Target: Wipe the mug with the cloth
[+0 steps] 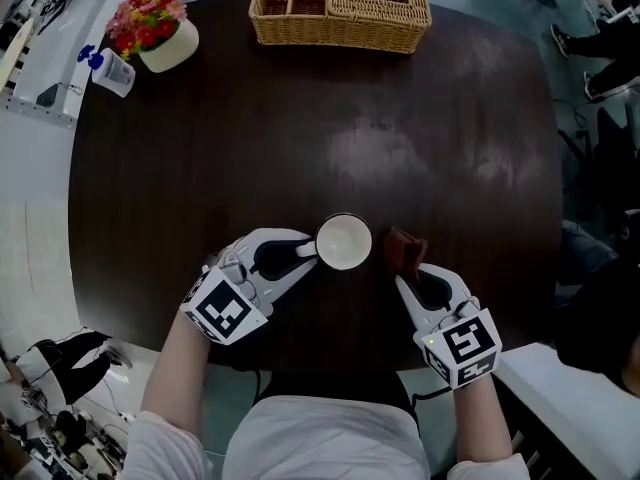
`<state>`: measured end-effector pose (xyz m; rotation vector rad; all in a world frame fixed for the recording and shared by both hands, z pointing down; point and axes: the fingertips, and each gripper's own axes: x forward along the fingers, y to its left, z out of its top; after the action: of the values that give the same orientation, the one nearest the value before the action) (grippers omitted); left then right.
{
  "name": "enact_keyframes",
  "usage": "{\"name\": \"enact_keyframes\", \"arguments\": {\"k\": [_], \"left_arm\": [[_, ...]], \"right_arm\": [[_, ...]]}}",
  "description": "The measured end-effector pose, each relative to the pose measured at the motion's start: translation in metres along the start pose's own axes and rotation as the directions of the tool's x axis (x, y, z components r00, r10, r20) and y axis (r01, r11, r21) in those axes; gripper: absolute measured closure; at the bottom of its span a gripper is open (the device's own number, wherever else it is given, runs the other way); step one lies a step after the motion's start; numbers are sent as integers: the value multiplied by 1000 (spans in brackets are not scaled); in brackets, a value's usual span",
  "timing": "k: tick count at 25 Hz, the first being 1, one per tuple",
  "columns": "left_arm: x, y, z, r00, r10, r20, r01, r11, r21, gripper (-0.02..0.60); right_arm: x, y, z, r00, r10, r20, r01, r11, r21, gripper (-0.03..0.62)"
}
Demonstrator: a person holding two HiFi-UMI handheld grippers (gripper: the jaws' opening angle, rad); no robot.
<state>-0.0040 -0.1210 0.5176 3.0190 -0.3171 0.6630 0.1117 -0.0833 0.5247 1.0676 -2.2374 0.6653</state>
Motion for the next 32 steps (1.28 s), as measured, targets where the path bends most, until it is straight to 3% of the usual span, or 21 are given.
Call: {"name": "enact_keyframes", "arguments": {"k": [14,16,18,19,26,32], "left_arm": [[-22,-6,49,986,84,147,-79,996,-38,515],[-29,-2,65,974,119,190,-98,988,-118,515],[-34,3,79,961,165,221,-108,963,-248,515],[-36,5,86,957,172,231,-106,956,-274,515],[-48,9,129,946,151,287,-76,963,-257,515],[-55,16,133,947,140,290,-75,971,-225,517]], "right_arm": [[15,3,22,1000,-1,20,1,1000,13,514],[15,5,28,999,10,45,-11,1000,16,514],[15,9,40,995,30,90,-32,999,15,514],[14,12,47,992,44,119,-46,999,12,514],[13,21,92,952,118,283,-110,993,-44,514],[25,33,110,916,196,349,-183,981,-70,514]]}}
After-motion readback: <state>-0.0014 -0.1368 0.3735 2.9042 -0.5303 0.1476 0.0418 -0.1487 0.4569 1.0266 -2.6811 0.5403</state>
